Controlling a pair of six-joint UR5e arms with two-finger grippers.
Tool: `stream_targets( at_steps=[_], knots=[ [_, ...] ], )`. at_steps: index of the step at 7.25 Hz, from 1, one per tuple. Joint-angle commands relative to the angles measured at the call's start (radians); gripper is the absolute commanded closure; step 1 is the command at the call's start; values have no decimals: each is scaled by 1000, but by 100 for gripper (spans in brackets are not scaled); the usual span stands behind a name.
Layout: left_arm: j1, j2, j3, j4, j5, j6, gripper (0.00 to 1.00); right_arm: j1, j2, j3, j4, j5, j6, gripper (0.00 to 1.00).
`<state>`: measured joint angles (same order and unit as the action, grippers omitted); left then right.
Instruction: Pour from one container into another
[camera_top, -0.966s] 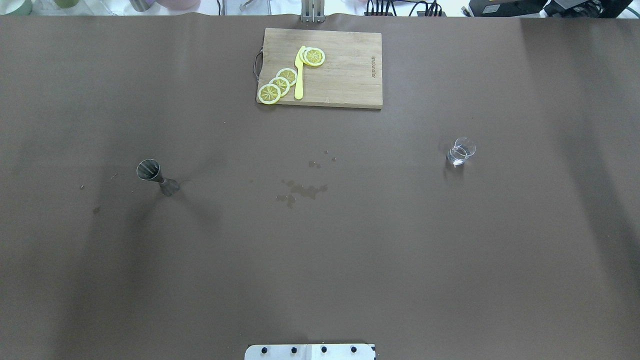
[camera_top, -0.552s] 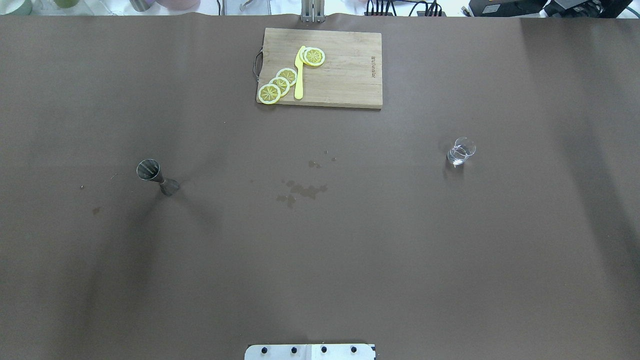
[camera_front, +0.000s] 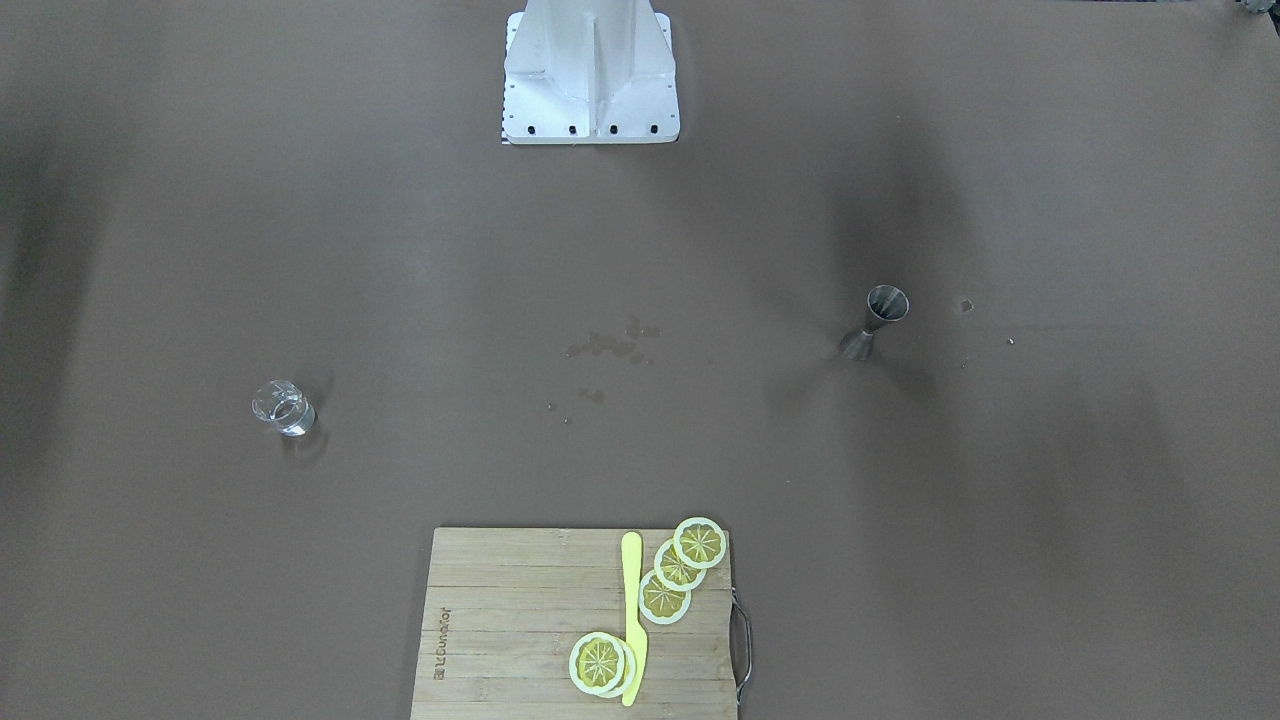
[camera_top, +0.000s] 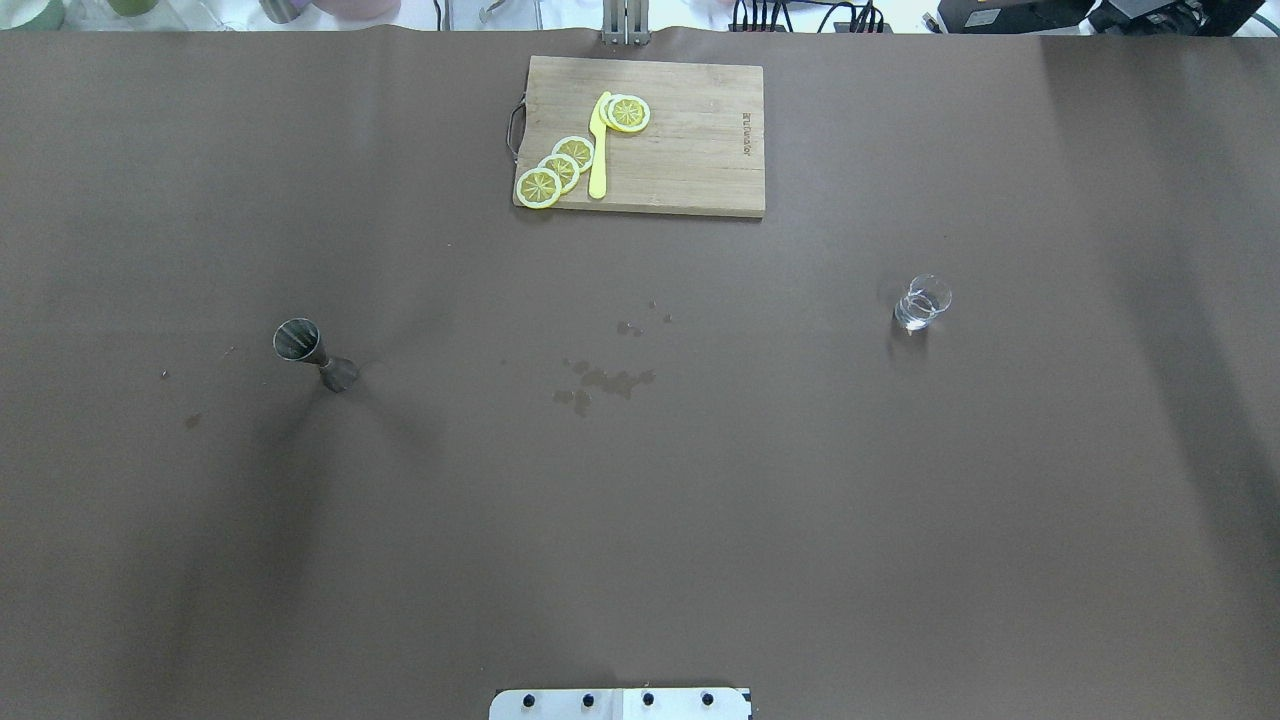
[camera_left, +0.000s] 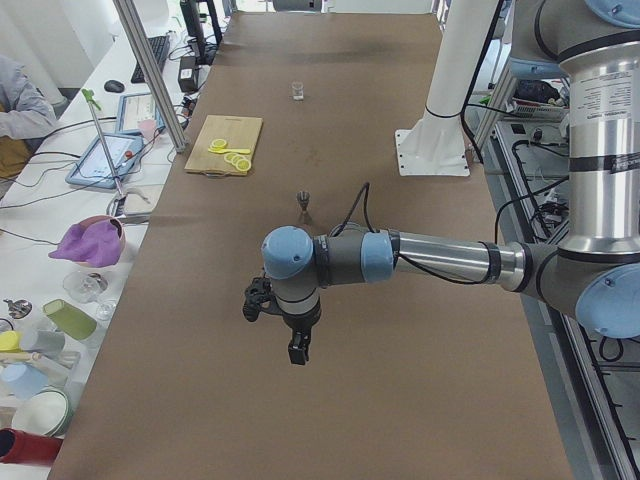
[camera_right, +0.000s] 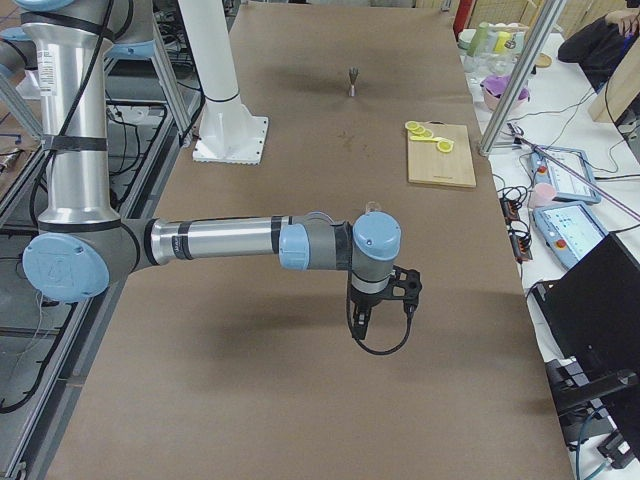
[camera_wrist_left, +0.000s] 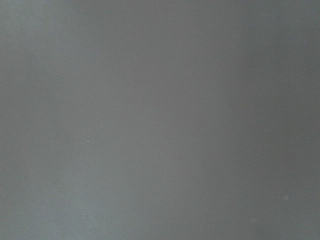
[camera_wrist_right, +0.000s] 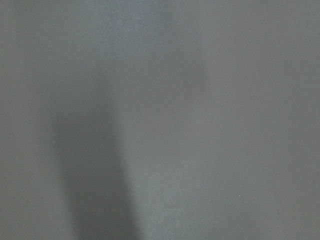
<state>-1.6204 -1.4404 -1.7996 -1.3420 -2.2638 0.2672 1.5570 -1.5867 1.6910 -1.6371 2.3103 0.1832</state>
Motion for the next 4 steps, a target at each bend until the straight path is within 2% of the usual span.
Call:
stream_targets(
  at_steps=[1,4],
  knots=[
    [-12,26,-4,0,20,15,2,0,-1,-2,-1,10,1,0],
    [-10,11,17,21,10,17,2,0,1,-5,-3,18,1,0]
  ],
)
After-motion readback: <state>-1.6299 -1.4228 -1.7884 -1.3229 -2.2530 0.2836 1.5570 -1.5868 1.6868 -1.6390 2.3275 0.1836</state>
